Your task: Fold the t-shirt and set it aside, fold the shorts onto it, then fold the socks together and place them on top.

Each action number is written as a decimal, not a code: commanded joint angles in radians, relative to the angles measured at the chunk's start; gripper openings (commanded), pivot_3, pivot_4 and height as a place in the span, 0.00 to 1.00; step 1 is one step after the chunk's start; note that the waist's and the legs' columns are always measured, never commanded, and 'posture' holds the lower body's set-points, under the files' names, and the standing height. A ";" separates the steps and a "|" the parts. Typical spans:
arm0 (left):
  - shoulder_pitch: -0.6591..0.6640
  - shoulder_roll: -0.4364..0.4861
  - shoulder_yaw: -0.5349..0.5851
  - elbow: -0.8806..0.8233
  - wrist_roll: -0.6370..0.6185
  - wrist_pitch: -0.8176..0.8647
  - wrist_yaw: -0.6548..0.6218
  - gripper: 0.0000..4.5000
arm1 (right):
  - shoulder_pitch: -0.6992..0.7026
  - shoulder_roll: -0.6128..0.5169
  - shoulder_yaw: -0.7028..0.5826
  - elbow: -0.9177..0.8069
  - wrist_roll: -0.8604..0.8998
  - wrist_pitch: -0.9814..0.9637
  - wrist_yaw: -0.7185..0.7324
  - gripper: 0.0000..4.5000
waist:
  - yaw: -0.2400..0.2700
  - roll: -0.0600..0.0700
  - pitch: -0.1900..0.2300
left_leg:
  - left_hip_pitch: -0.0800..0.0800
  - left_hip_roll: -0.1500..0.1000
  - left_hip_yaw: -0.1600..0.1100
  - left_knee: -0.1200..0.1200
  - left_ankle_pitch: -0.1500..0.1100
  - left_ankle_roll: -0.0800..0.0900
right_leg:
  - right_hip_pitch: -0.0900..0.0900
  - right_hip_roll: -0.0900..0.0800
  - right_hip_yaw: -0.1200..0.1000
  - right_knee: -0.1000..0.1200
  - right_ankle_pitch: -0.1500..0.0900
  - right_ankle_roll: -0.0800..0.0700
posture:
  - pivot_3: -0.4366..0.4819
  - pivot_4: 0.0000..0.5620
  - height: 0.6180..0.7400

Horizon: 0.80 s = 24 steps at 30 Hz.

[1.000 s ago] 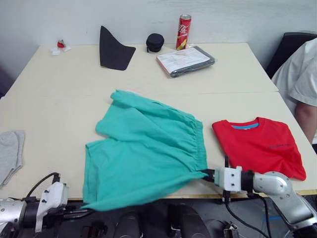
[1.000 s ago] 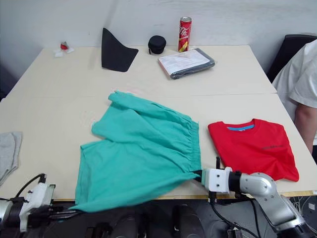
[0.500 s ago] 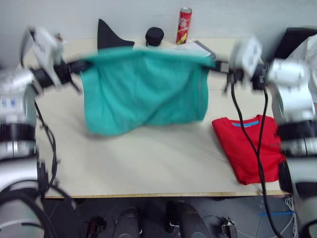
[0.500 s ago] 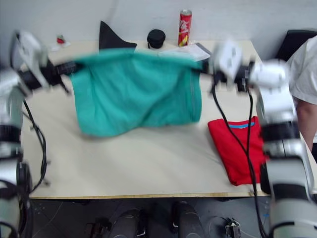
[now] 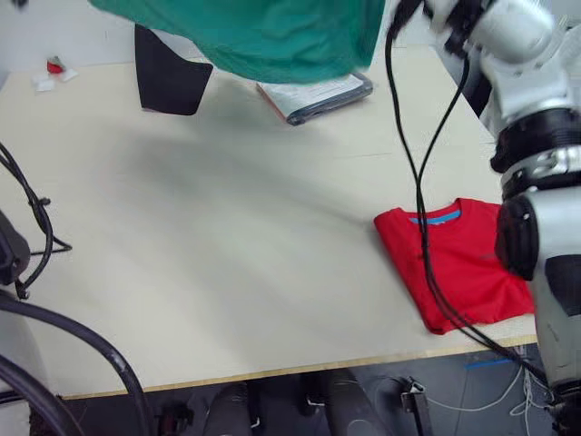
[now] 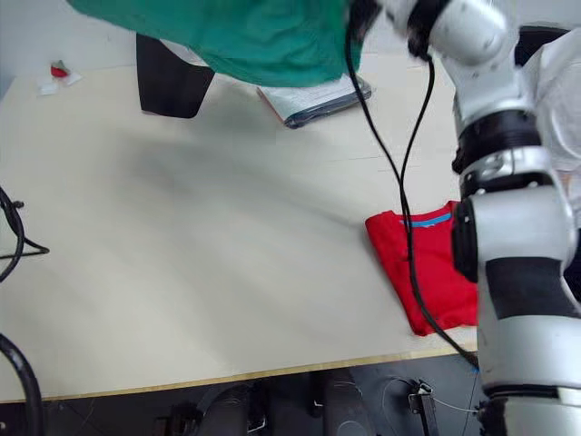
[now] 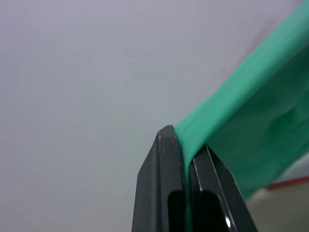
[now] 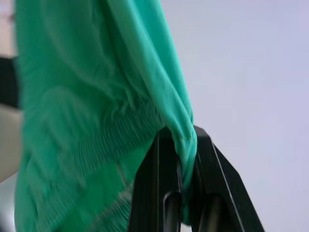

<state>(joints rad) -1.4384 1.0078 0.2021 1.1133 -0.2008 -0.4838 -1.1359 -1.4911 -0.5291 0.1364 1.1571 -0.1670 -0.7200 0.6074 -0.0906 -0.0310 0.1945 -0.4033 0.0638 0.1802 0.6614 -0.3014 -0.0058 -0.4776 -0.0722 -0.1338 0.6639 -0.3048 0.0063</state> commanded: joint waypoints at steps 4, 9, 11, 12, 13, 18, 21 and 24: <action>0.778 0.123 0.296 -0.599 -0.225 0.417 -0.165 0.01 | 0.428 -0.053 0.001 -0.274 0.114 -0.048 0.251 0.00 | -0.012 0.001 0.001 | 0.002 0.001 -0.003 0.014 0.002 0.001 | 0.001 -0.005 0.006 0.019 0.001 -0.001 | 0.48 0.27 1.00; 1.514 -0.020 0.571 -1.170 -0.285 0.755 -0.136 0.01 | 0.860 -0.106 0.018 -0.707 0.211 0.065 0.345 0.00 | 0.011 0.001 0.001 | 0.015 0.002 -0.010 0.013 0.000 0.000 | 0.017 -0.005 0.013 0.017 -0.001 -0.003 | 0.48 0.27 1.00; 1.689 -0.059 0.597 -1.279 -0.276 0.797 -0.138 0.01 | 0.985 -0.126 0.004 -0.832 0.234 0.127 0.341 0.00 | 0.028 0.001 0.001 | 0.016 0.000 -0.011 0.015 -0.001 0.000 | 0.019 -0.005 0.018 0.015 -0.003 -0.002 | 0.48 0.27 1.00; 1.745 -0.079 0.600 -1.318 -0.278 0.800 -0.135 0.01 | 1.051 -0.144 -0.003 -0.885 0.241 0.146 0.342 0.00 | 0.040 0.001 0.001 | 0.017 0.000 -0.012 0.015 -0.001 0.000 | 0.019 -0.005 0.018 0.015 -0.003 -0.002 | 0.48 0.27 1.00; 1.784 -0.096 0.601 -1.349 -0.290 0.812 -0.130 0.01 | 1.101 -0.162 -0.008 -0.923 0.241 0.153 0.343 0.00 | 0.053 0.001 0.001 | 0.018 0.000 -0.013 0.017 -0.002 0.000 | 0.021 -0.005 0.018 0.015 -0.003 -0.002 | 0.48 0.27 1.00; 1.947 -0.159 0.522 -1.491 -0.308 0.836 -0.146 0.01 | 1.330 -0.246 -0.056 -1.066 0.274 0.197 0.331 0.00 | 0.078 0.001 -0.001 | 0.035 0.001 -0.020 0.017 -0.014 0.002 | 0.046 -0.003 0.013 0.004 -0.004 -0.003 | 0.48 0.27 1.00; 1.997 -0.166 0.474 -1.539 -0.327 0.856 -0.154 0.01 | 1.442 -0.285 -0.083 -1.123 0.293 0.196 0.335 0.00 | 0.083 0.001 -0.002 | 0.037 0.001 -0.020 0.011 -0.014 0.004 | 0.049 -0.002 0.013 -0.002 -0.003 -0.002 | 0.48 0.27 1.00; 2.019 -0.134 0.453 -1.536 -0.316 0.854 -0.183 0.01 | 1.516 -0.307 -0.105 -1.174 0.355 0.216 0.355 0.00 | 0.087 0.000 -0.003 | 0.038 0.001 -0.020 0.007 -0.011 0.003 | 0.048 0.000 0.013 -0.003 -0.003 -0.002 | 0.48 0.27 1.00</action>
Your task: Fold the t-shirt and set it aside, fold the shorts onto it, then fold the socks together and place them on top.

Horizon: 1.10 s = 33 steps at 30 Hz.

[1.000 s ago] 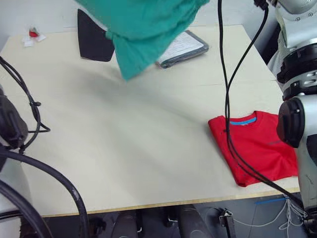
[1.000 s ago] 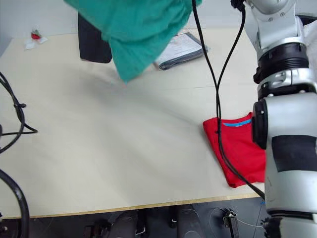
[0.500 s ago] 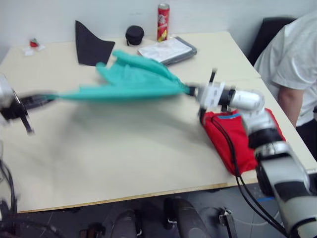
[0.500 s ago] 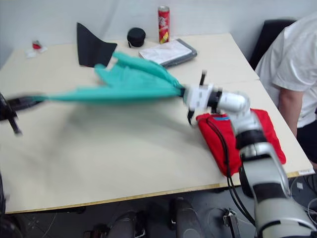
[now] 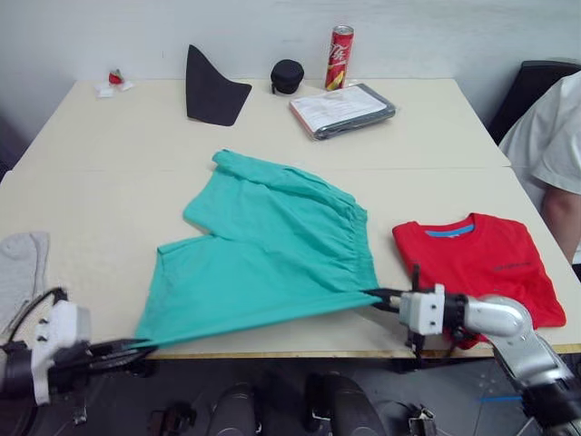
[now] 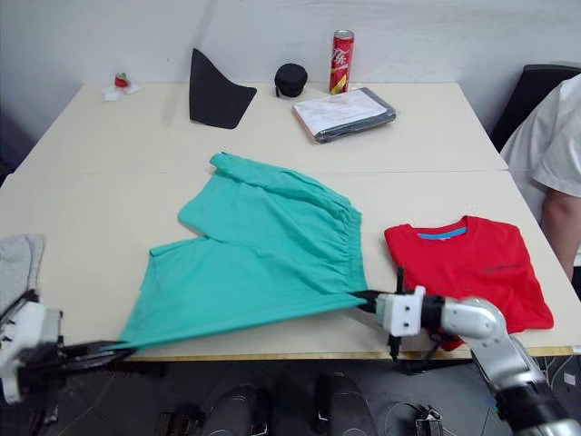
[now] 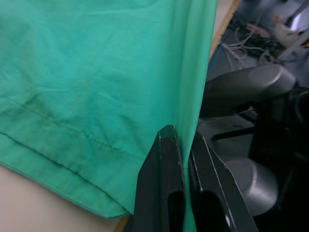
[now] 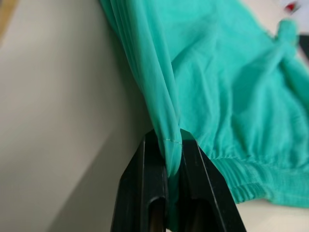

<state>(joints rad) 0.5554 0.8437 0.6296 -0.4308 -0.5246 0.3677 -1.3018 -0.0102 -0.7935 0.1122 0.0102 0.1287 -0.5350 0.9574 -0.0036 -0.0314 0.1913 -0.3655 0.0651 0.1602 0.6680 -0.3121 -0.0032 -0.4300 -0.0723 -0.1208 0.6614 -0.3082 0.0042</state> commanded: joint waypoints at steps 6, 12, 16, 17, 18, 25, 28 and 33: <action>-0.060 0.069 -0.013 0.089 -0.014 -0.002 -0.034 0.01 | 0.095 -0.053 -0.108 -0.121 0.142 0.107 0.024 0.00 | -0.002 0.000 0.000 | 0.001 0.001 0.000 -0.002 0.000 -0.001 | 0.000 0.001 0.000 -0.001 -0.001 0.000 | 0.48 0.27 1.00; -0.436 0.194 -0.124 0.311 -0.065 0.008 -0.094 0.01 | 0.092 -0.029 -0.166 -0.261 0.295 0.359 -0.036 0.00 | 0.013 -0.001 -0.001 | 0.002 0.001 0.000 -0.002 -0.001 0.002 | 0.001 0.001 0.000 -0.001 0.000 0.000 | 0.48 0.27 1.00; -1.044 0.167 -0.375 0.638 0.050 -0.074 -0.084 0.01 | 0.072 0.015 -0.218 -0.309 0.363 0.516 -0.134 0.00 | 0.030 -0.004 -0.002 | 0.002 0.000 -0.001 -0.002 -0.001 0.001 | 0.002 0.001 -0.002 -0.001 0.000 0.000 | 0.48 0.27 1.00; -1.168 0.141 -0.427 0.717 0.083 -0.096 -0.091 0.01 | 0.063 0.026 -0.234 -0.315 0.367 0.546 -0.159 0.00 | 0.030 -0.004 -0.002 | -0.002 0.000 -0.002 -0.001 0.003 -0.003 | -0.001 0.002 -0.003 -0.001 0.001 0.000 | 0.48 0.27 1.00; -1.286 0.101 -0.473 0.803 0.125 -0.153 -0.095 0.01 | 0.052 0.038 -0.251 -0.318 0.368 0.570 -0.190 0.00 | 0.032 -0.004 -0.002 | -0.003 -0.001 -0.002 -0.001 0.004 -0.003 | 0.000 0.002 -0.004 -0.001 0.001 0.000 | 0.48 0.27 1.00; -1.873 -0.175 -0.675 1.473 0.451 -0.567 0.189 0.01 | -0.072 0.125 -0.263 -0.282 0.291 0.730 -0.384 0.00 | 0.013 -0.008 -0.001 | -0.004 -0.001 0.004 0.003 0.003 0.000 | -0.001 0.001 -0.003 -0.002 0.002 0.003 | 0.48 0.27 1.00; -1.958 -0.246 -0.711 1.640 0.541 -0.636 0.315 0.01 | -0.137 0.164 -0.247 -0.229 0.253 0.795 -0.443 0.00 | -0.003 -0.007 -0.001 | -0.005 -0.001 0.005 0.004 0.003 0.000 | -0.004 0.000 -0.002 -0.002 0.002 0.004 | 0.48 0.27 1.00; -1.970 -0.318 -0.760 1.753 0.668 -0.637 0.557 0.01 | -0.249 0.219 -0.205 -0.120 0.177 0.818 -0.485 0.00 | -0.023 -0.007 -0.001 | -0.006 -0.001 0.010 -0.001 0.005 -0.002 | -0.011 0.001 0.003 0.002 0.002 0.003 | 0.48 0.27 1.00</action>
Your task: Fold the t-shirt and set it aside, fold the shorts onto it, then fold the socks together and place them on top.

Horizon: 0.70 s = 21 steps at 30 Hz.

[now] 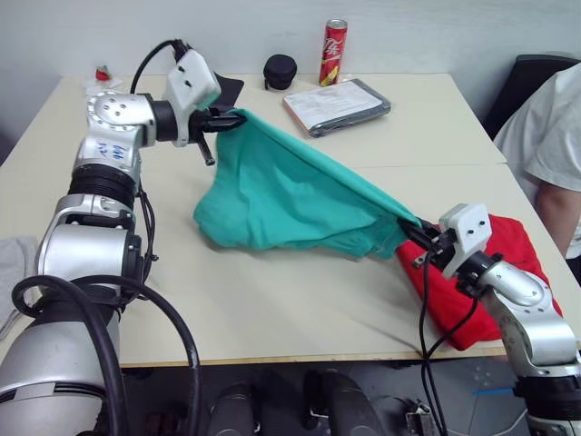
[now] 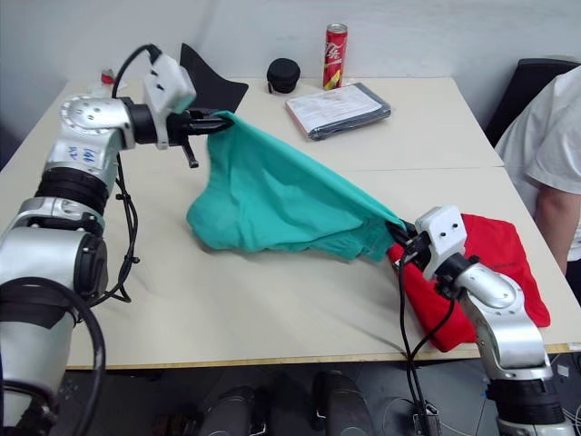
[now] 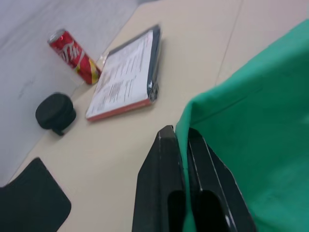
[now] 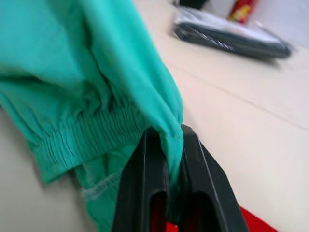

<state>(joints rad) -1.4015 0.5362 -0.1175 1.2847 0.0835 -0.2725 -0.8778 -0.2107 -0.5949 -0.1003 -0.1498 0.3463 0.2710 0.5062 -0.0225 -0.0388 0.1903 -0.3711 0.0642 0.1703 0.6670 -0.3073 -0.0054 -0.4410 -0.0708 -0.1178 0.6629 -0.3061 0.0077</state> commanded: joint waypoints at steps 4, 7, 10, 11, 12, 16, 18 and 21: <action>0.010 -0.031 -0.003 0.063 0.093 0.023 0.193 0.01 | -0.085 0.042 0.026 0.087 -0.070 0.027 -0.026 0.00 | -0.006 0.000 0.000 | -0.001 0.000 0.003 0.000 0.001 -0.001 | -0.003 0.001 0.003 0.002 0.000 0.000 | 0.48 0.27 1.00; 0.024 -0.039 0.014 0.070 0.097 0.046 0.231 0.01 | -0.104 0.049 0.028 0.132 -0.091 0.006 -0.017 0.00 | -0.006 0.000 0.000 | -0.001 0.001 0.004 -0.001 0.001 -0.001 | -0.004 0.001 0.004 0.002 0.000 0.000 | 0.48 0.27 1.00; 0.034 -0.042 0.029 0.072 0.097 0.071 0.256 0.01 | -0.135 0.062 0.025 0.178 -0.094 -0.003 -0.013 0.00 | -0.006 0.000 0.000 | -0.001 0.000 0.004 0.000 0.001 -0.001 | -0.004 0.001 0.004 0.002 0.000 0.000 | 0.48 0.27 1.00; 0.036 -0.043 0.048 0.072 0.085 0.077 0.279 0.01 | -0.149 0.075 0.014 0.193 -0.077 0.002 -0.010 0.00 | -0.006 0.000 0.000 | -0.001 0.000 0.005 0.000 0.001 -0.001 | -0.004 0.001 0.005 0.003 0.000 0.000 | 0.48 0.27 1.00; 0.037 -0.045 0.067 0.072 0.071 0.088 0.285 0.10 | -0.161 0.084 0.004 0.203 -0.059 0.016 -0.005 0.00 | -0.006 0.000 0.000 | -0.001 0.000 0.005 0.000 0.001 -0.001 | -0.004 0.001 0.005 0.003 0.000 0.000 | 0.48 0.27 1.00; 0.039 -0.043 0.123 0.067 0.051 0.081 0.308 0.34 | -0.193 0.073 0.002 0.227 -0.076 -0.026 0.016 0.25 | -0.005 0.000 0.000 | 0.000 0.000 0.005 0.000 0.001 -0.001 | -0.004 0.001 0.005 0.004 0.000 0.000 | 0.48 0.27 1.00; 0.044 -0.029 0.154 0.060 0.035 0.056 0.294 0.49 | -0.196 0.058 -0.020 0.208 -0.068 -0.034 0.027 0.41 | -0.005 0.000 0.000 | 0.000 0.000 0.005 0.000 0.001 -0.001 | -0.004 0.001 0.005 0.004 0.000 0.000 | 0.48 0.27 1.00; 0.056 -0.001 0.206 0.044 -0.005 0.008 0.226 0.70 | -0.185 0.026 -0.069 0.159 -0.042 -0.039 0.056 0.64 | -0.006 0.000 0.000 | 0.000 0.000 0.005 0.000 0.001 -0.001 | -0.004 0.001 0.005 0.004 0.000 0.000 | 0.48 0.27 1.00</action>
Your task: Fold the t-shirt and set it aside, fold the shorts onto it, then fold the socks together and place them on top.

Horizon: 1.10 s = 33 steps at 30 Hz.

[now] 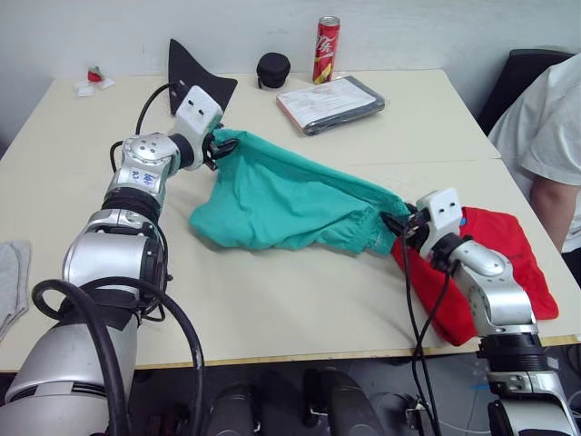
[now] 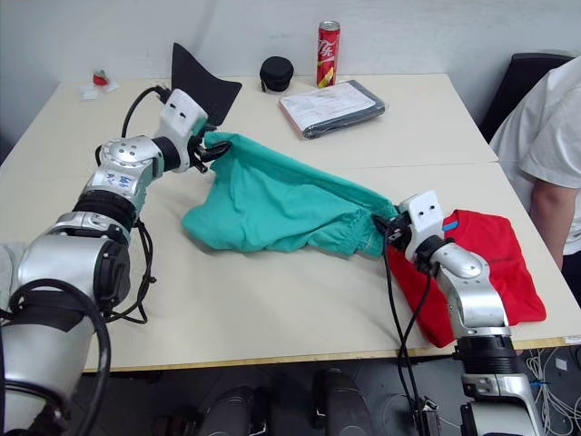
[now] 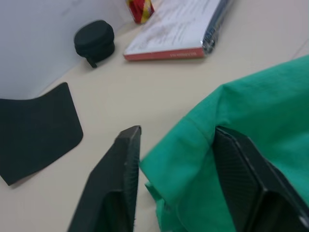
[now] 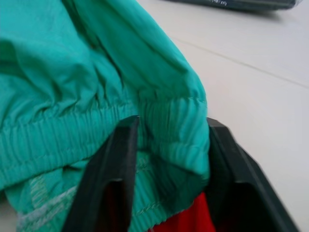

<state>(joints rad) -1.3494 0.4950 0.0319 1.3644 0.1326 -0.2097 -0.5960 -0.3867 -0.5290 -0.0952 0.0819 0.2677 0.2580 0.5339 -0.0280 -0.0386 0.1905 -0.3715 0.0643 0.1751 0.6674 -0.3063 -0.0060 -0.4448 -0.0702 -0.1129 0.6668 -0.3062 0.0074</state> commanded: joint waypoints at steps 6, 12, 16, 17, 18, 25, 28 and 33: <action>0.083 0.095 0.125 -0.136 -0.185 -0.235 -0.498 1.00 | 0.057 -0.116 -0.101 -0.223 0.068 -0.065 0.143 0.99 | 0.000 0.000 0.000 | 0.001 0.001 0.001 0.000 0.000 -0.001 | 0.000 0.002 0.000 0.000 0.000 -0.001 | 0.48 0.27 1.00; 0.412 0.116 0.055 -0.462 -0.276 -0.292 -0.866 1.00 | 0.105 -0.124 0.179 -0.355 -0.106 -0.084 0.219 0.99 | -0.012 0.003 -0.001 | 0.004 0.003 0.002 0.000 0.000 -0.004 | 0.000 0.007 0.006 0.003 -0.001 -0.002 | 0.48 0.27 1.00; 0.539 0.103 0.001 -0.534 -0.225 -0.330 -0.800 1.00 | 0.053 -0.071 0.307 -0.278 -0.274 -0.095 0.143 0.99 | -0.005 0.002 -0.001 | 0.002 0.004 0.000 0.006 0.000 -0.005 | -0.002 0.007 0.006 0.008 -0.002 -0.003 | 0.48 0.27 1.00; 0.547 0.093 -0.015 -0.528 -0.194 -0.340 -0.749 1.00 | 0.034 -0.062 0.334 -0.247 -0.326 -0.107 0.120 0.99 | -0.003 0.002 -0.001 | 0.002 0.004 0.000 0.008 0.000 -0.005 | -0.002 0.007 0.006 0.009 -0.002 -0.003 | 0.48 0.27 1.00; 0.544 0.083 -0.030 -0.511 -0.155 -0.360 -0.678 1.00 | 0.016 -0.058 0.357 -0.216 -0.370 -0.123 0.106 0.99 | 0.001 0.002 -0.001 | 0.001 0.004 0.000 0.009 0.000 -0.004 | -0.002 0.006 0.006 0.010 -0.002 -0.003 | 0.48 0.27 1.00; 0.477 0.063 -0.109 -0.358 0.017 -0.379 -0.351 0.96 | -0.061 -0.065 0.390 -0.060 -0.530 -0.192 0.025 0.70 | 0.007 0.001 -0.002 | 0.001 0.001 -0.001 0.014 -0.003 0.000 | 0.000 0.001 0.006 0.011 -0.001 -0.002 | 0.48 0.27 1.00; 0.448 0.072 -0.132 -0.278 0.055 -0.361 -0.286 0.79 | -0.061 -0.098 0.376 -0.040 -0.556 -0.228 0.030 0.46 | 0.005 0.001 -0.002 | 0.001 0.001 -0.001 0.014 -0.003 0.000 | 0.000 0.001 0.005 0.012 -0.001 -0.002 | 0.48 0.27 1.00; 0.440 0.073 -0.148 -0.216 0.053 -0.353 -0.290 0.42 | -0.055 -0.130 0.364 -0.008 -0.556 -0.288 0.046 0.05 | 0.000 0.001 -0.002 | 0.002 0.002 -0.001 0.014 -0.003 0.000 | 0.000 0.001 0.004 0.012 -0.001 -0.002 | 0.48 0.27 1.00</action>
<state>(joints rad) -0.9136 0.5516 -0.1042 1.1145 0.1676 -0.5867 -0.8826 -0.4463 -0.6361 0.2997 0.0765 -0.2840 0.0019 0.5768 -0.0277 -0.0374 0.1887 -0.3695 0.0660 0.1744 0.6811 -0.3091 -0.0058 -0.4444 -0.0695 -0.1087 0.6790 -0.3074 0.0053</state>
